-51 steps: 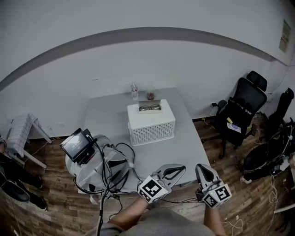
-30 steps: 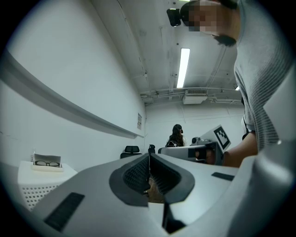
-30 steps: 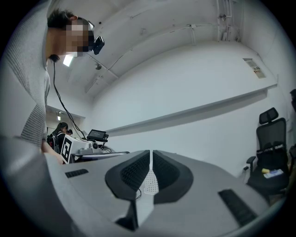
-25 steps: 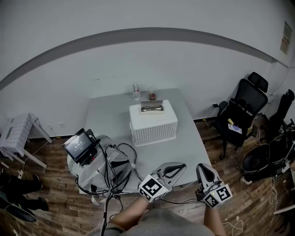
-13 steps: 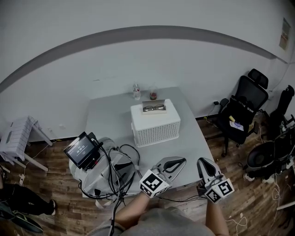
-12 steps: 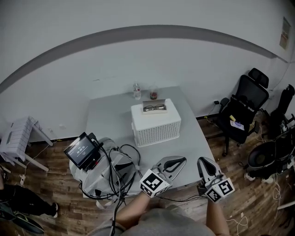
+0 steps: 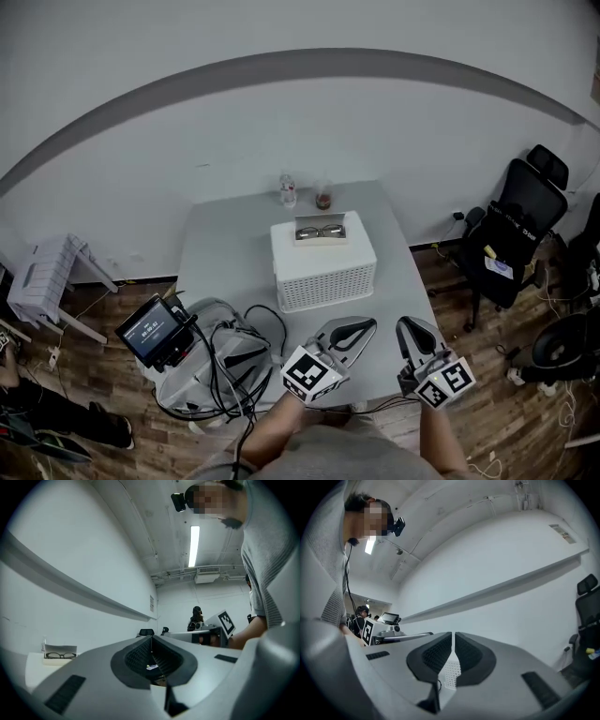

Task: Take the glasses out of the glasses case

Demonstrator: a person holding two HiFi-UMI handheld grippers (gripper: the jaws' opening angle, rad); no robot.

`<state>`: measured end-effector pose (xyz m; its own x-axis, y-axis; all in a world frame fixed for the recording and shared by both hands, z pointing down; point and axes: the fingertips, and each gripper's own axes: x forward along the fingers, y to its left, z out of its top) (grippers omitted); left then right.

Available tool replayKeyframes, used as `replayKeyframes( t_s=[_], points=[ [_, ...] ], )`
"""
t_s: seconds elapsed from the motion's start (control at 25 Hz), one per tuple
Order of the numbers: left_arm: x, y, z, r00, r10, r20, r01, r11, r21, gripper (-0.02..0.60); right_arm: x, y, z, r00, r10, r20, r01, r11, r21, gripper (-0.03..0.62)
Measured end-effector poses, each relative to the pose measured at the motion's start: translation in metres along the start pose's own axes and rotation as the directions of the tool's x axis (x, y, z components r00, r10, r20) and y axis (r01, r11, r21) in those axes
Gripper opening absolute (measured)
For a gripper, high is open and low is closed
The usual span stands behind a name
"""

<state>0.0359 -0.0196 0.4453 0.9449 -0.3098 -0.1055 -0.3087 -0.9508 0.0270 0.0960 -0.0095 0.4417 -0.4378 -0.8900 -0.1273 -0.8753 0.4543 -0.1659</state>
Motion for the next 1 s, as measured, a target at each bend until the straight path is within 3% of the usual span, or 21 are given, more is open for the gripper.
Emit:
replayKeyframes(
  t_s=[0.32,0.68,0.84,1.0],
  points=[
    [0.041,0.057,-0.001,0.991,0.136,0.005,-0.136,0.991,-0.009,0.014,0.055,-0.049,0.001,0.990,0.139,-0.031,-0.138,0.990,0.036,0.014],
    [0.057,0.104,-0.004,0.951,0.309,0.008,-0.309,0.951,-0.014,0.014,0.100,-0.076,-0.004,0.951,0.305,-0.050,-0.299,0.949,0.098,0.014],
    [0.056,0.114,-0.006,0.939,0.344,0.005,-0.343,0.939,-0.015,0.014,0.115,-0.081,-0.010,0.939,0.341,-0.055,-0.332,0.935,0.120,0.014],
    [0.054,0.121,-0.006,0.943,0.333,0.008,-0.332,0.943,-0.019,0.014,0.125,-0.083,-0.014,0.939,0.340,-0.055,-0.332,0.936,0.119,0.014]
  ],
)
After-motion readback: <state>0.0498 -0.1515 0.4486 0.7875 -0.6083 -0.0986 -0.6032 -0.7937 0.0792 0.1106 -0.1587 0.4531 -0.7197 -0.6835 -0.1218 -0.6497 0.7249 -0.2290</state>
